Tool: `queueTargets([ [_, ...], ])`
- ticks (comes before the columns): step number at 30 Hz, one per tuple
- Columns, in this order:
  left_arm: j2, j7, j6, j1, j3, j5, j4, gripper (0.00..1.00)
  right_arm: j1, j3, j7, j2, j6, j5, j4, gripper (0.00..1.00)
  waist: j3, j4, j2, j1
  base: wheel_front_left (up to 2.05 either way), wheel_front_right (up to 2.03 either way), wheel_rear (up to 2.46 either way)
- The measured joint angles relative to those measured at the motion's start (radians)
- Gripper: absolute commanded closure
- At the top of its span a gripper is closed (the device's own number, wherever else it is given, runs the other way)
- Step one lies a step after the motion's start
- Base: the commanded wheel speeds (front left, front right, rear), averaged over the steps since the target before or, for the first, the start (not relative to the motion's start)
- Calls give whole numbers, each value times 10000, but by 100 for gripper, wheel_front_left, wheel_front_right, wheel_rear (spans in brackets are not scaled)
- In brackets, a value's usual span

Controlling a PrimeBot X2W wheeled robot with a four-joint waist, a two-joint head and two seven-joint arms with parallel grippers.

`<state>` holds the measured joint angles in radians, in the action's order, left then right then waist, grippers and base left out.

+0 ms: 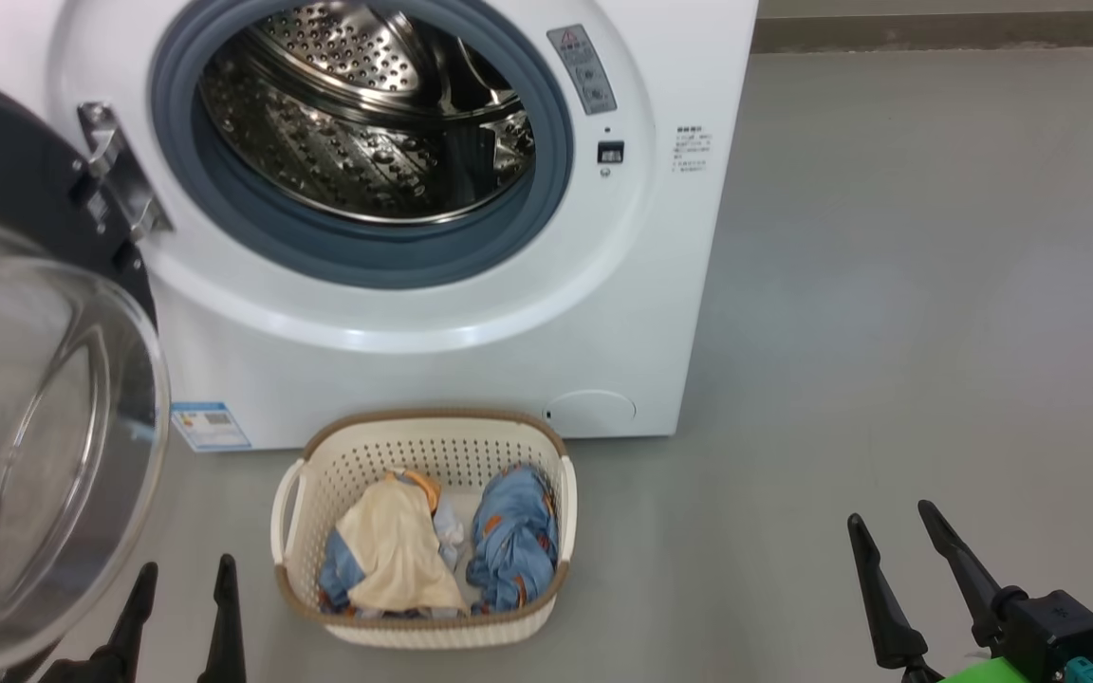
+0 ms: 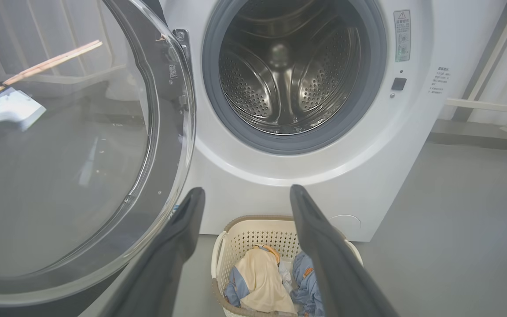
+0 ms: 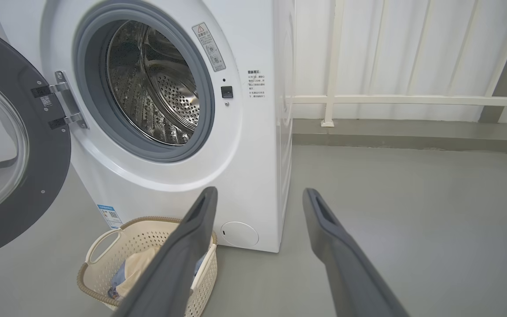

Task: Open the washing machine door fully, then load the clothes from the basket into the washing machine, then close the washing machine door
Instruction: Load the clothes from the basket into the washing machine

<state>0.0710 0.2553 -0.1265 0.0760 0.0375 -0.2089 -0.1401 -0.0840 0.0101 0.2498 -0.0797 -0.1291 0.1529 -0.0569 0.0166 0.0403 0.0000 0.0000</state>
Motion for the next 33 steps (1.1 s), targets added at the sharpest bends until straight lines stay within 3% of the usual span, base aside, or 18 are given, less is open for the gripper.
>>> queueTargets([
  [13, -17, 0, 42, -207, 63, 44, 326, 0, 20, -6, 0, -8, 0, 4, 0, 0, 260, 38, 0, 0, 163, -163, 0],
  [33, -94, 0, -15, -197, -94, 33, 391, 0, 34, 13, 0, -8, 0, 12, -127, 0, 468, 25, 0, 0, 10, -10, 0],
])
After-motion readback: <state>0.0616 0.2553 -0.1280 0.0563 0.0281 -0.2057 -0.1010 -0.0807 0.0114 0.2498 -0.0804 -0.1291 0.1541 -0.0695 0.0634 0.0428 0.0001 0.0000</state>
